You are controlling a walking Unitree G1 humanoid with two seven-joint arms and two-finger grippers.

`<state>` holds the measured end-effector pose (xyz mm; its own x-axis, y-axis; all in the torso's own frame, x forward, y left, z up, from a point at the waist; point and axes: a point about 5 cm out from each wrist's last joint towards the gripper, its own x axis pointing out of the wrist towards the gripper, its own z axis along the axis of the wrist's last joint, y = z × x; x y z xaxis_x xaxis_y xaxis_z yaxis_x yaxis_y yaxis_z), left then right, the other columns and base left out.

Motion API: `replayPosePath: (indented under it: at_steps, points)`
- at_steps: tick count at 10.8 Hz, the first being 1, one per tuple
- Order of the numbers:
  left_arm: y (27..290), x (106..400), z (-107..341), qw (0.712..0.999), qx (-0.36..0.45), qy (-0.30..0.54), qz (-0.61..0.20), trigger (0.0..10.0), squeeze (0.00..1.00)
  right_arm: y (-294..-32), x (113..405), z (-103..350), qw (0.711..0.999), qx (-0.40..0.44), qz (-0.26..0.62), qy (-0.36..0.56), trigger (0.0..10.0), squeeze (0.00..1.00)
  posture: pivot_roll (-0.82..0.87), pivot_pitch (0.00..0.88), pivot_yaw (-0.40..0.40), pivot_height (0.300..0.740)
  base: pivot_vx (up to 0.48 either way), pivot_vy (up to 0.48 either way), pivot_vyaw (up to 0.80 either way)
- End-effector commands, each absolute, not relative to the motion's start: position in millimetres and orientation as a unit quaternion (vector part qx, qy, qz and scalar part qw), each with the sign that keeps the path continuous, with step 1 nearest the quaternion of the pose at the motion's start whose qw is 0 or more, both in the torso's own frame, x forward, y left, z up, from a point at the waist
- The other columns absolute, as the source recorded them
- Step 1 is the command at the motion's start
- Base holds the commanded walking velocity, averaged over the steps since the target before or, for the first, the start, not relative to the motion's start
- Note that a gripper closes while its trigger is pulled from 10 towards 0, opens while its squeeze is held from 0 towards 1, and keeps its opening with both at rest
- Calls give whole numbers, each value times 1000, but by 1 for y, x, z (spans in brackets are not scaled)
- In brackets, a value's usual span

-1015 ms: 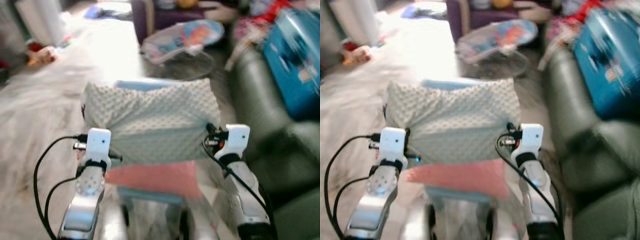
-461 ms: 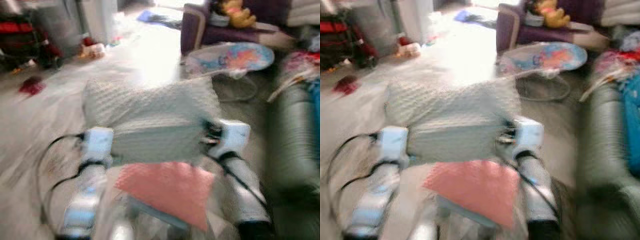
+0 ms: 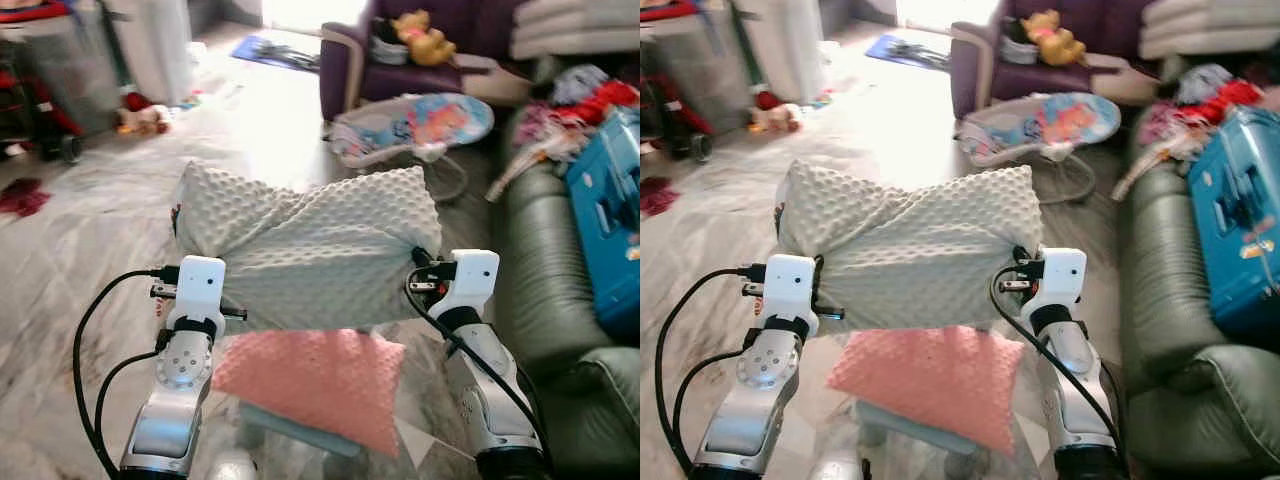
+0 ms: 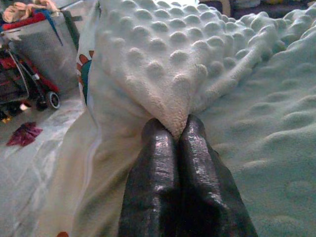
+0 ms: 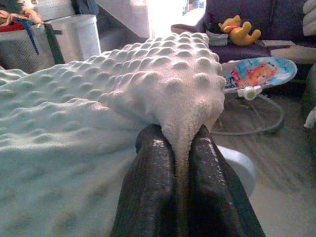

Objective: Move the pillow to the sofa

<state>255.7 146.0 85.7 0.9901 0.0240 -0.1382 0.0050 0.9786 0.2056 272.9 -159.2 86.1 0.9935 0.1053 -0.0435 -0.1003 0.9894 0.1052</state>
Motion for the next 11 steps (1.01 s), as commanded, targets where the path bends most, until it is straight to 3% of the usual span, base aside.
replayPosePath:
  at_steps: [1,5,11]
  points:
    - [141,255,88,993,95,62,-8,10000,0,-169,272,93,998,52,31,12,10000,0,-7,0,-33,740,0,0,0]
    - [139,254,89,994,84,62,-22,10000,0,-171,270,88,998,59,21,29,10000,0,-12,0,-29,740,0,0,-141]
    - [141,253,86,994,77,75,-19,10000,0,-173,267,84,997,59,19,42,10000,0,-16,0,-27,740,-386,0,0]
